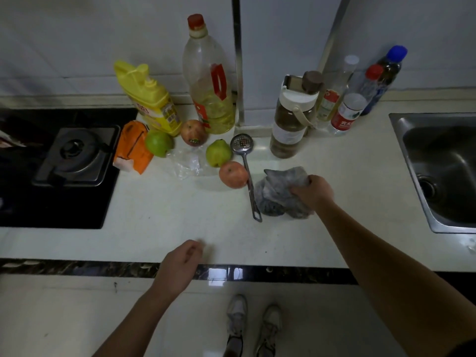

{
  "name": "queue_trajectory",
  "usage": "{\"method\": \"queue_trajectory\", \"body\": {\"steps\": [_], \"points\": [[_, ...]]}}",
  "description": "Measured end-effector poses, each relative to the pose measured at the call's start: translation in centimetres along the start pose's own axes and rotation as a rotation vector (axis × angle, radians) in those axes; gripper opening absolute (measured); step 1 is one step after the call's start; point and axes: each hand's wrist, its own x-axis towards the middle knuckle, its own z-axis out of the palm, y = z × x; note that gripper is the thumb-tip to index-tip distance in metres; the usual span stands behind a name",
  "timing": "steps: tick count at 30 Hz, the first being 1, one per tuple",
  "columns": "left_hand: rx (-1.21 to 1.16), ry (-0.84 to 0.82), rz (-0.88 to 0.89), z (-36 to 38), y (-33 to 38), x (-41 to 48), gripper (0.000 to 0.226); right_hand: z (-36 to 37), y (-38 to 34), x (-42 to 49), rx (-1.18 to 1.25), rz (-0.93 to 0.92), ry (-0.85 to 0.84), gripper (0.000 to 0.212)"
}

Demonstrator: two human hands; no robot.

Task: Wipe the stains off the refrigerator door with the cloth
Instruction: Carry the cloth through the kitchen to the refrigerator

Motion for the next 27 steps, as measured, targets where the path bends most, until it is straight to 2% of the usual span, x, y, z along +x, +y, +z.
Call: {"method": "queue_trajectory", "body": {"steps": [6,11,13,17,23,27], "points": [[0.033,-0.028,-0.003,0.2,-2.6,-3.8,0.021,1.5,3.3,-8.3,0.361,0.028,0.102,0.029],[-0.02,-0.097,-0.168,1.8,-7.0,-7.5,0.021,4.1,6.7,-17.7,0.543,0.043,0.117,0.021],[-0.054,-0.1,-0.219,2.5,-8.3,-9.4,0.036,5.4,8.2,-20.8,0.598,0.066,0.092,0.02],[-0.074,-0.104,-0.256,4.1,-10.6,-12.9,0.067,7.5,10.7,-25.0,0.624,0.075,0.023,0.013],[-0.113,-0.096,-0.403,5.5,-13.8,-18.8,0.063,10.5,12.0,-27.3,0.56,0.066,-0.111,0.01],[-0.225,-0.007,-0.541,6.2,-17.0,-24.8,0.048,13.1,10.4,-28.0,0.485,-0.001,-0.242,0.01]]}}
